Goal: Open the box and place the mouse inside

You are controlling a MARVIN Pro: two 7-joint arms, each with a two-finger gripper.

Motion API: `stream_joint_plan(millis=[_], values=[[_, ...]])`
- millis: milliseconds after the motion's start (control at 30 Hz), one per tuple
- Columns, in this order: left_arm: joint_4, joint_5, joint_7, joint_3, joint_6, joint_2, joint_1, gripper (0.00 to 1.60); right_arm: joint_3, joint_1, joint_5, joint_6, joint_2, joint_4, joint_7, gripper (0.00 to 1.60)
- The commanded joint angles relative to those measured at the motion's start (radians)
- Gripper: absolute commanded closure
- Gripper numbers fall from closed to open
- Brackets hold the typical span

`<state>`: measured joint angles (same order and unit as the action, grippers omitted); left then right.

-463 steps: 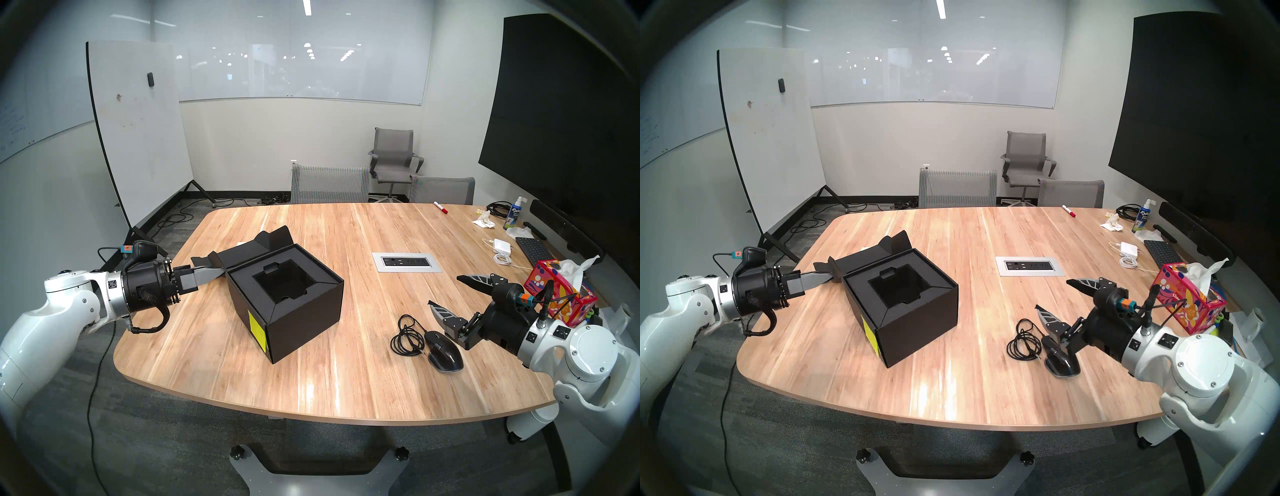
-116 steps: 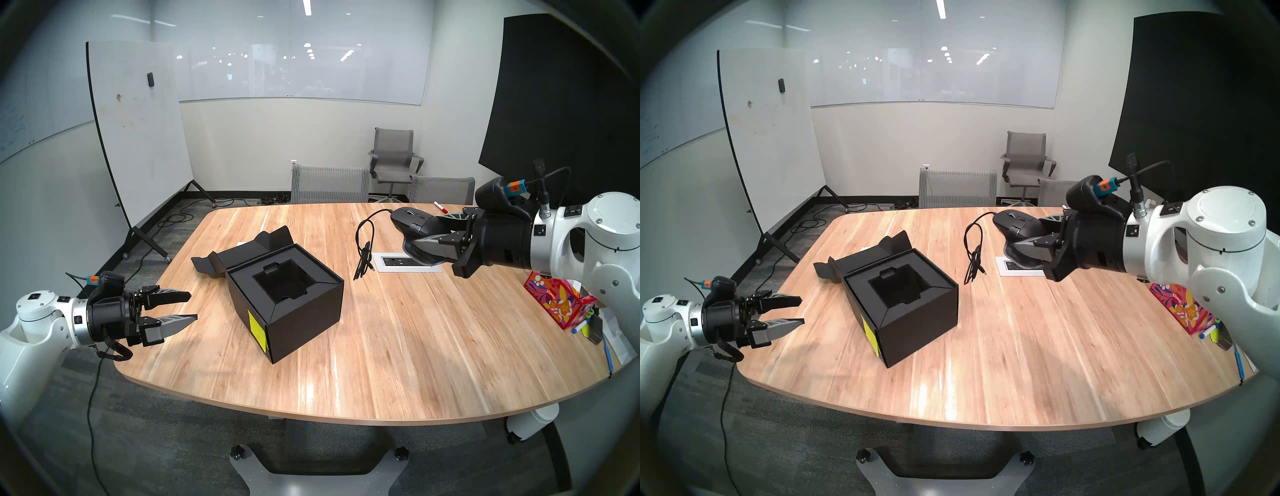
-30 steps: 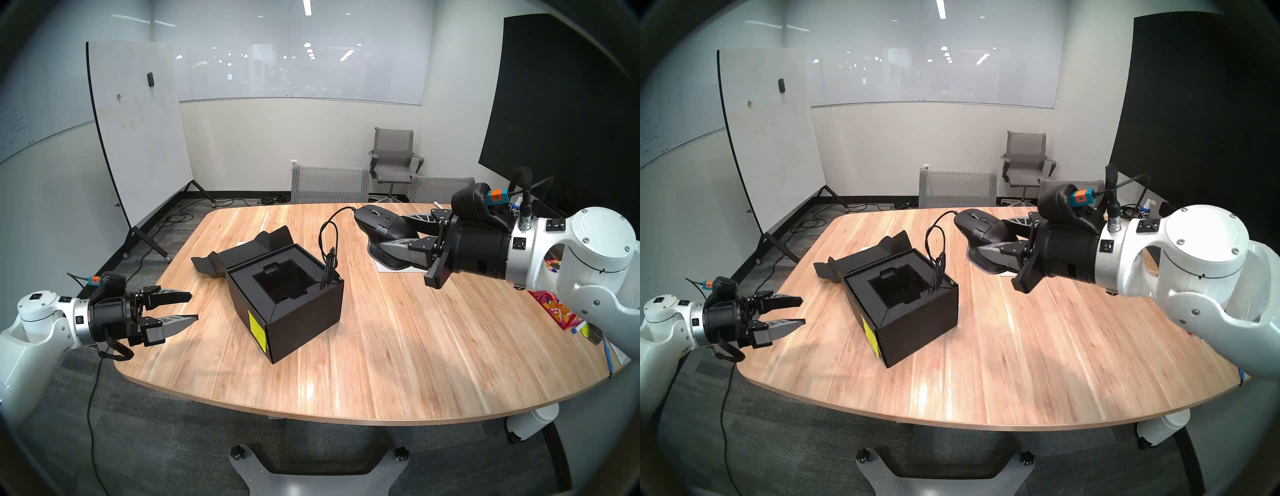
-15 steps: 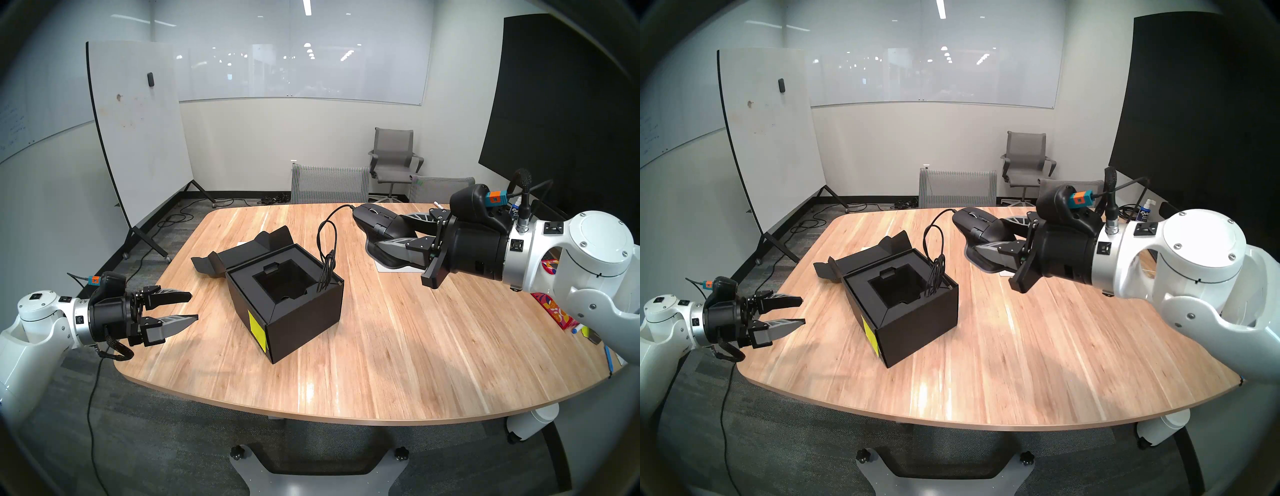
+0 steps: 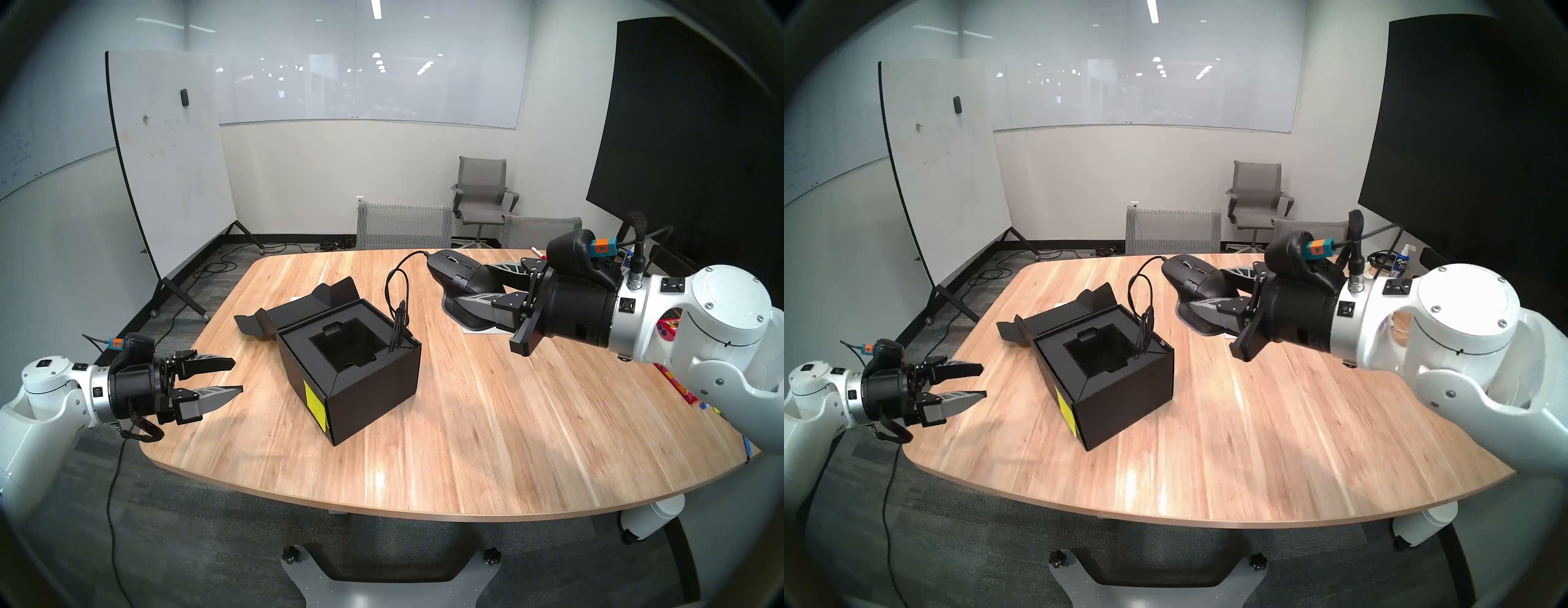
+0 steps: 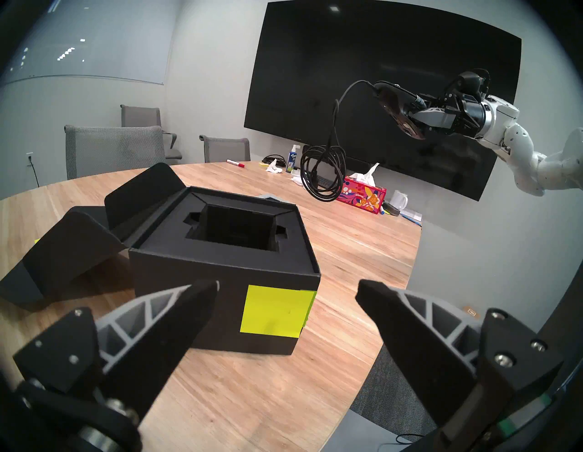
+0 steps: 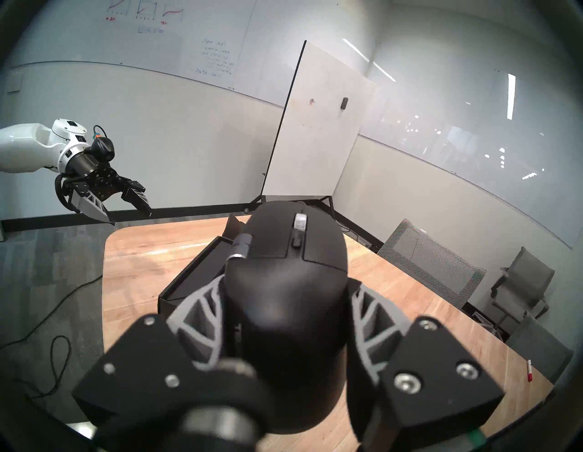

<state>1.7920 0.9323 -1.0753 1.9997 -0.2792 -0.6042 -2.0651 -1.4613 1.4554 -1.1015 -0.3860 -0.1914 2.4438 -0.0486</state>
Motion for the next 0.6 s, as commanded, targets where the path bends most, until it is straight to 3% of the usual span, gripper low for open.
stream_joint_plan(millis=[0,567], values=[[0.002,0.003,-0.001,0.006,0.0,0.0,0.002,0.0,0.015,-0.058,0.01,0.005,-0.042,0.0,-0.005,1.6],[0.001,0.0,-0.001,0.002,0.001,0.001,0.005,0.0,0.117,-0.118,0.053,-0.003,-0.129,-0.009,-0.015,1.6]])
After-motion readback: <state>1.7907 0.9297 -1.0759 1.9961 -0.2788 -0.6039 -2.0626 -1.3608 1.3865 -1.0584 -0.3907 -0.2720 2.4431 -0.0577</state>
